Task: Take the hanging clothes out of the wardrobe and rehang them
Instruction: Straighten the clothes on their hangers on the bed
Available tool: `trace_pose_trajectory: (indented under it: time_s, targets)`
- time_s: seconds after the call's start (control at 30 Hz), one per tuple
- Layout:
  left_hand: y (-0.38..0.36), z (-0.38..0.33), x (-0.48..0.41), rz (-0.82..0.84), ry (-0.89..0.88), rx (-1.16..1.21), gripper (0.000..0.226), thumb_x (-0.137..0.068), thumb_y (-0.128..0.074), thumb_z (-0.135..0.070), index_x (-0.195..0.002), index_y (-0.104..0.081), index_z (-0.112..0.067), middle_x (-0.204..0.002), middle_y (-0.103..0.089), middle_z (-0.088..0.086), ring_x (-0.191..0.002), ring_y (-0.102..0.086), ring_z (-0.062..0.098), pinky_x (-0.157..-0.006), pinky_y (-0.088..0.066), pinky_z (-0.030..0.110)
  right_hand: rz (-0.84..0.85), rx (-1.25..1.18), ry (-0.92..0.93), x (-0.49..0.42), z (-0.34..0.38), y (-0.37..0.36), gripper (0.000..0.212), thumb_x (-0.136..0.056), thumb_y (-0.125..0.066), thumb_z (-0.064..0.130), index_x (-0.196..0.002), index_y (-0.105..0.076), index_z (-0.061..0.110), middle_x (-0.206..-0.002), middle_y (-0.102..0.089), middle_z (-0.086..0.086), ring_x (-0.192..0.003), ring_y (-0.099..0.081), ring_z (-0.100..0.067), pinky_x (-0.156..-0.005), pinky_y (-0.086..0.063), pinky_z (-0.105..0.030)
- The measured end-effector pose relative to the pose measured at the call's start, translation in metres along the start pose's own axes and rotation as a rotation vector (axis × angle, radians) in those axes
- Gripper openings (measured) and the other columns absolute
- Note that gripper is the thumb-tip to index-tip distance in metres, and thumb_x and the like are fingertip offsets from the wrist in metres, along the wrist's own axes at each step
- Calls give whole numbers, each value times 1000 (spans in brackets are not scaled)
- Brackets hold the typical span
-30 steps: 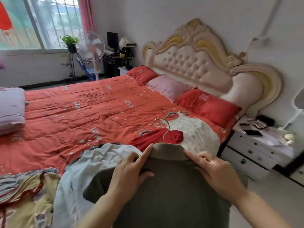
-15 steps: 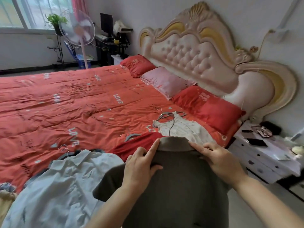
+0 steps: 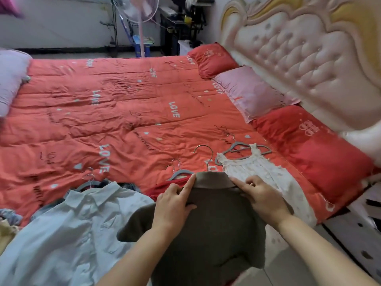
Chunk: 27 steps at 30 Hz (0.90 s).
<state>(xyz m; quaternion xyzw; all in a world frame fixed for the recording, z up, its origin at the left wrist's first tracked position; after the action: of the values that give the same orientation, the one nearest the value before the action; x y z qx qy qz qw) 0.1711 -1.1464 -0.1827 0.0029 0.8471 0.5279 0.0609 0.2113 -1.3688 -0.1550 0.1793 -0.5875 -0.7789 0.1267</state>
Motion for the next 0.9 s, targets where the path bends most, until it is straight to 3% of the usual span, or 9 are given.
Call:
trace_pose_trajectory:
  time_s: [0.2, 0.37, 0.47, 0.57, 0.63, 0.73, 0.8, 0.9]
  targets:
    - [-34, 51, -65, 52, 224, -41, 89, -87, -56, -43, -129, 22, -39, -111, -43, 1, -105, -48, 19, -94, -34, 28, 146, -129, 112, -105, -29, -70, 60, -90, -57, 14, -134, -38, 49, -97, -48, 3, -83, -55, -18, -70, -52, -38]
    - [-77, 101, -114, 125, 378, -90, 90, -86, -59, -41, -134, 17, -39, -106, -42, 0, -102, -49, 19, -93, -37, 29, 250, -195, 150, -173, -50, -146, 61, -88, -57, 13, -136, -37, 47, -96, -49, 1, -85, -55, -20, -71, -50, -40]
    - [-111, 127, -136, 185, 430, -156, 85, -88, -57, -37, -144, 8, -40, -119, -43, 2, -110, -47, 21, -95, -34, 31, 264, -142, 140, -202, -67, -195, 65, -87, -59, 16, -139, -31, 44, -97, -52, -1, -89, -56, -26, -74, -47, -39]
    - [-150, 147, -141, 307, 500, -230, 78, -89, -55, -35, -148, -5, -33, -146, -26, 8, -133, -27, 23, -106, -24, 32, 387, 21, 41, -217, -84, -243, 69, -88, -59, 25, -145, -22, 38, -121, -49, -3, -115, -48, -26, -95, -36, -37]
    - [-173, 150, -135, 401, 528, -232, 74, -90, -53, -33, -149, -8, -30, -152, -17, 10, -139, -18, 25, -110, -18, 34, 471, -4, 26, -213, -84, -268, 67, -87, -60, 25, -145, -27, 33, -128, -47, -4, -118, -45, -25, -97, -34, -34]
    - [-197, 147, -121, 483, 527, -213, 70, -90, -53, -34, -148, -12, -29, -151, -17, 9, -137, -21, 25, -109, -21, 35, 566, -45, 52, -195, -83, -292, 59, -87, -58, 22, -141, -37, 26, -130, -46, -5, -119, -45, -27, -99, -34, -34]
    - [-203, 144, -113, 496, 542, -194, 69, -90, -52, -33, -148, -14, -29, -151, -18, 8, -136, -22, 25, -108, -22, 34, 555, -52, 75, -185, -82, -292, 56, -81, -66, 20, -134, -49, 20, -120, -54, -7, -110, -53, -29, -94, -41, -36]
    - [-200, 143, -109, 474, 564, -181, 67, -91, -49, -33, -148, -13, -29, -151, -17, 7, -137, -20, 23, -109, -20, 33, 451, -44, 165, -178, -78, -287, 62, -45, -91, 14, -103, -70, 13, -85, -64, -6, -70, -65, -27, -62, -55, -36]
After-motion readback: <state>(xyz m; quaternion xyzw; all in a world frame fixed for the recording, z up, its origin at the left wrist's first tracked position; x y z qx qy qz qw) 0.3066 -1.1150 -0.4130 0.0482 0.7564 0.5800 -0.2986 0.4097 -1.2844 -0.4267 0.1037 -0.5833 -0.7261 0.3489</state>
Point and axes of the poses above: each hand's wrist, its own x-axis away from the middle knuckle, its own y-axis out of the back of the hand, z = x × y, the point moved 7 cm from there along -x, towards the middle knuckle
